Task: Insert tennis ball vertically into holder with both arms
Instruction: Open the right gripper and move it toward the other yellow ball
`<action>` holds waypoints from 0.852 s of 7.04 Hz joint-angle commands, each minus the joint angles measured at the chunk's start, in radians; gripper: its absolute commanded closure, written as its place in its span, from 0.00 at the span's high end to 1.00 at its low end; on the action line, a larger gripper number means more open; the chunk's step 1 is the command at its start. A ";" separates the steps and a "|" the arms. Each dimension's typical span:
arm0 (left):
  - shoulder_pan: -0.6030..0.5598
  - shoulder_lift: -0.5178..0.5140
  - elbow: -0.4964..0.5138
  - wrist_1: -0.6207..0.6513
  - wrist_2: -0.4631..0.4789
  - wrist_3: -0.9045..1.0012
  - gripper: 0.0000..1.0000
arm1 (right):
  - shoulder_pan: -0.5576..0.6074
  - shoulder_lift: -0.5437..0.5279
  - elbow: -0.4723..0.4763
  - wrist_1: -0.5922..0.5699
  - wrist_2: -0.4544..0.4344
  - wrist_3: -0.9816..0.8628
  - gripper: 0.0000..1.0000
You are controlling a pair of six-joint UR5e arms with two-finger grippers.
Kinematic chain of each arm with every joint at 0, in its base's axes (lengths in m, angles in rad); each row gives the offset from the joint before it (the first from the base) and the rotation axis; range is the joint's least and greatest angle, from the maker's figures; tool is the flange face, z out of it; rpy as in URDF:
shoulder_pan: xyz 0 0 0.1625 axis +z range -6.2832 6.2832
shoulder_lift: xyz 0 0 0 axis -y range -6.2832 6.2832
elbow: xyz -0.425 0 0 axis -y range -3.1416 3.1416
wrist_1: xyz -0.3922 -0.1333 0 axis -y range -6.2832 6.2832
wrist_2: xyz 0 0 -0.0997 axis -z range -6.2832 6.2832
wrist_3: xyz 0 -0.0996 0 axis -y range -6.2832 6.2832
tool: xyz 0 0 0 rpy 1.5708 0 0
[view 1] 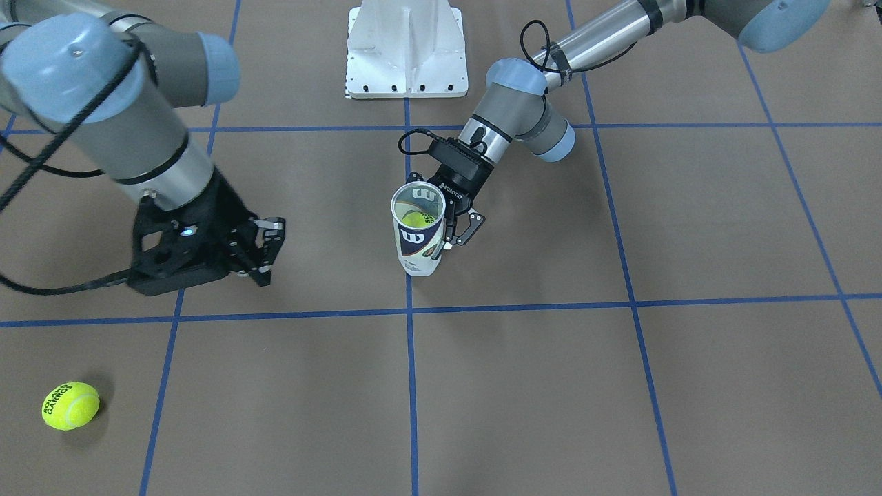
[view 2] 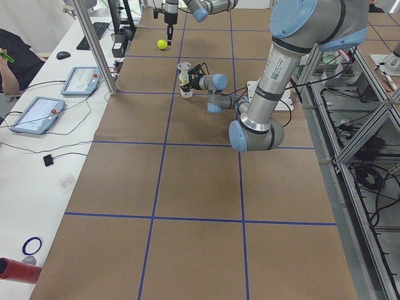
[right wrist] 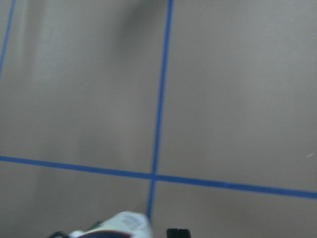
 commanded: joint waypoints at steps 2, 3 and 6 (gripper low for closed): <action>0.000 0.000 -0.002 -0.001 0.000 0.000 0.74 | 0.123 -0.113 -0.079 0.009 0.023 -0.267 1.00; 0.000 0.000 -0.002 0.001 0.000 0.000 0.74 | 0.139 -0.113 -0.123 0.010 0.025 -0.307 1.00; 0.001 0.000 -0.002 0.001 0.000 0.002 0.74 | 0.142 -0.121 -0.333 0.225 0.017 -0.335 1.00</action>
